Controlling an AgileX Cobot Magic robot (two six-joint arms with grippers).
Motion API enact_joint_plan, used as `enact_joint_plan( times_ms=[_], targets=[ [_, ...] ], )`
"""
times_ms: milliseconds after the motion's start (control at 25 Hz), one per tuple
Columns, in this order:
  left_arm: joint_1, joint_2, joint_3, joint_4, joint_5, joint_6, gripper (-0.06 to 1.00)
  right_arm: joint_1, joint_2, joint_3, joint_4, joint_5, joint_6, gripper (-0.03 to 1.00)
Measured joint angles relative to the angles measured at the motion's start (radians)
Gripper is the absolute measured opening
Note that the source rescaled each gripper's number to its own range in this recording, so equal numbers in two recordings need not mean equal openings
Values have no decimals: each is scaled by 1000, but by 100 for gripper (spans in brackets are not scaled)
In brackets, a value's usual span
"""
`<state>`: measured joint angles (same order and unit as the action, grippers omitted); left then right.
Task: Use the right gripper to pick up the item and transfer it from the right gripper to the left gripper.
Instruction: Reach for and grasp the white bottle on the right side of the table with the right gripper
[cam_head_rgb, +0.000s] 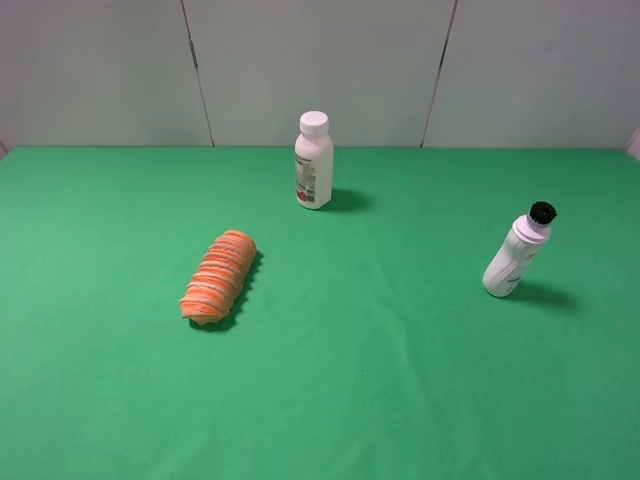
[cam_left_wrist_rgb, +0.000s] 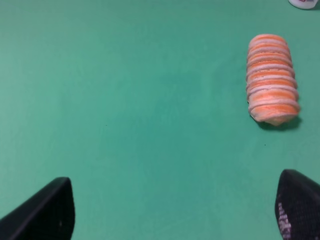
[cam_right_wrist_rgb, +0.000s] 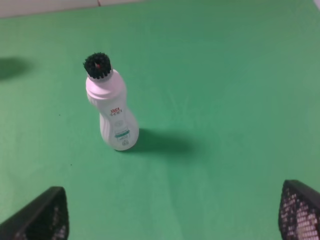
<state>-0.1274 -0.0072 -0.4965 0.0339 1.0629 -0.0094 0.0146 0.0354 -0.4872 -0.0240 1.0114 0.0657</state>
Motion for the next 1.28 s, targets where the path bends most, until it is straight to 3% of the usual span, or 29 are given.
enact_joint_plan(
  times_ms=[1280],
  targets=[
    [0,0,0,0,0,0,72,0,0,0,0,-1,0,83]
  ],
)
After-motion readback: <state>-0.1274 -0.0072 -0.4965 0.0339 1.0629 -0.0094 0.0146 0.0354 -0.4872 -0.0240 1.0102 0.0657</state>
